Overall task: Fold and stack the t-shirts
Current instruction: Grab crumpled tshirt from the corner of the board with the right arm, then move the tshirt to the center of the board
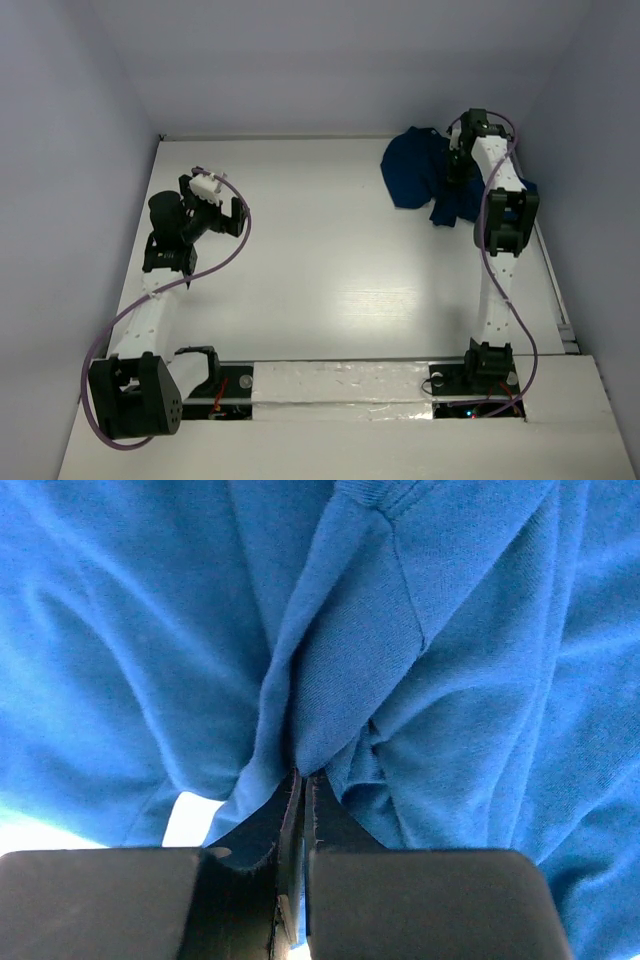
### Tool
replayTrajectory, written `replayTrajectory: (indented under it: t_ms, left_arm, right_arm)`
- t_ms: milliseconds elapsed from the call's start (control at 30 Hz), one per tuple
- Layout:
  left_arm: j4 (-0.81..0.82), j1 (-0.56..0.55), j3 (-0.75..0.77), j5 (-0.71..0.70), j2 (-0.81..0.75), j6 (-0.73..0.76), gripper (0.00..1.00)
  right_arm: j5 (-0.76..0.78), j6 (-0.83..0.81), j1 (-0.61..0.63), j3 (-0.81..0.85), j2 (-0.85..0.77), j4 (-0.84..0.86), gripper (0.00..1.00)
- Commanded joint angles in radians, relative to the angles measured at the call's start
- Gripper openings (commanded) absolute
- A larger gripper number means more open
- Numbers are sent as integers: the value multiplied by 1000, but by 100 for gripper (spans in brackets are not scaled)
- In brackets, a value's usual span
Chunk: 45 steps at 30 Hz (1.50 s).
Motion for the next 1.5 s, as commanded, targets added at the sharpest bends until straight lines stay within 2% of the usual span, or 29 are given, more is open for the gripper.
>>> replayTrajectory:
  t_ms: [0,133,300,600,733,767,867,967,1067,1167,1267,1400,1467]
  left_arm:
    - [16,6,10,34,-31,-11,99]
    - [16,6,4,39,-37,-5,99]
    - [1,6,7,71,-17,6,99]
    - [-70,6,44,90,-12,33,99]
    - [-87,6,53,88,-21,43,99]
    - [-91,6,55,90,-23,41,99]
    - [-104,6,61,102,-28,46,99]
    - [-124,6,73,120,-34,52,99]
    - [-150,6,89,201,-43,64,99]
    - [-164,6,83,416,-60,79,99]
    - [-124,-23,63,502,-72,76,99]
    - [-130,-87,96,513,-57,99,99]
    - [-188,-182,139,499,-19,125,99]
  right_arm:
    - [37,-6,-2,-42,-94,12,0]
    - [14,-38,-2,-87,-194,50,0]
    - [-80,-110,7,-90,-405,76,0]
    - [-248,-176,47,55,-724,-20,0]
    - [-330,-250,116,54,-922,-13,0]
    - [-357,-259,116,36,-1020,22,0]
    - [-449,-239,116,-20,-1171,105,0]
    - [-523,-218,116,40,-1197,83,0]
    - [-539,-206,116,85,-1167,54,0]
    - [-474,-207,116,10,-1128,78,0]
    - [-364,-221,116,-140,-1061,119,0]
    - [-322,-232,116,-213,-987,121,0]
    - [-319,-235,116,-317,-925,147,0]
